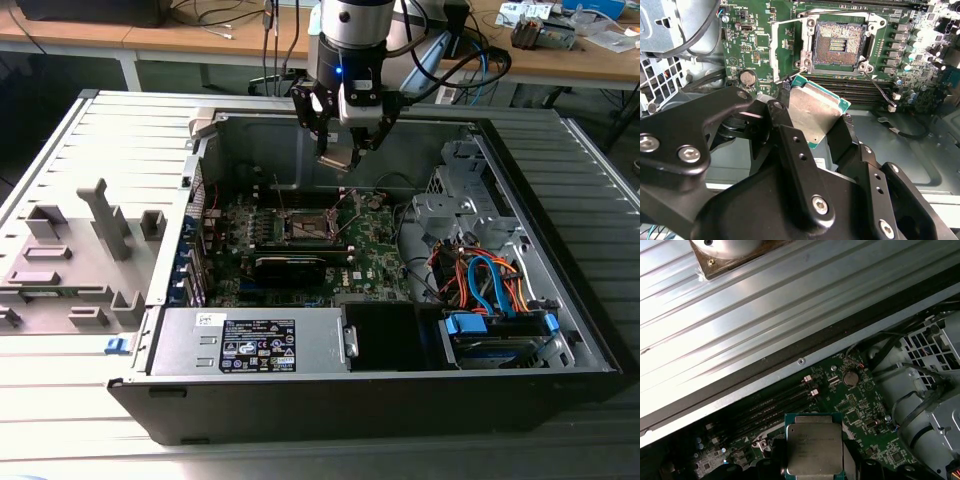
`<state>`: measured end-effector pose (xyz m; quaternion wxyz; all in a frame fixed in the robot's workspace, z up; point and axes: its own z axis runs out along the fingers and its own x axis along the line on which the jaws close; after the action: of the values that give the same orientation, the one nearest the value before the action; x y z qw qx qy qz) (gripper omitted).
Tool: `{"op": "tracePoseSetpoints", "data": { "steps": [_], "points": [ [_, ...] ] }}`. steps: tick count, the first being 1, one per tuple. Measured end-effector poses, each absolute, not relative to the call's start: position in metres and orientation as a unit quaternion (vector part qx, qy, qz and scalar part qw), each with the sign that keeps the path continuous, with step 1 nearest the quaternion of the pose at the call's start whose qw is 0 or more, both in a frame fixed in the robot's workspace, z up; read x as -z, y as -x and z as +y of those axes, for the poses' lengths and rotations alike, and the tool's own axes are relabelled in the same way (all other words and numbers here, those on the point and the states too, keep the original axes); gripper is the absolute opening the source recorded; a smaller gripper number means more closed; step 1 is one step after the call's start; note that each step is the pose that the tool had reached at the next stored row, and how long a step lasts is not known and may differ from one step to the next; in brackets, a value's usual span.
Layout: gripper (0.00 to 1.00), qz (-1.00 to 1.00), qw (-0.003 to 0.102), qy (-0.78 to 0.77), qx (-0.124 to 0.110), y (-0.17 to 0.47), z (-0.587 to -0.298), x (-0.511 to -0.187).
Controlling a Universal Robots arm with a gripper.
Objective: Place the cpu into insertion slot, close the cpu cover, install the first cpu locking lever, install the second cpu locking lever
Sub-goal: 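Place the cpu into insertion slot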
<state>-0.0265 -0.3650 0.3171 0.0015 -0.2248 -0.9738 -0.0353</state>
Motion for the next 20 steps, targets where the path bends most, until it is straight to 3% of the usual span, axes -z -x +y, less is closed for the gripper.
{"op": "tracePoseSetpoints", "data": {
  "steps": [20],
  "points": [
    [0.55,-0.972,0.001,0.23,0.035,0.0264,-0.365,-0.3164]
  ]
}}
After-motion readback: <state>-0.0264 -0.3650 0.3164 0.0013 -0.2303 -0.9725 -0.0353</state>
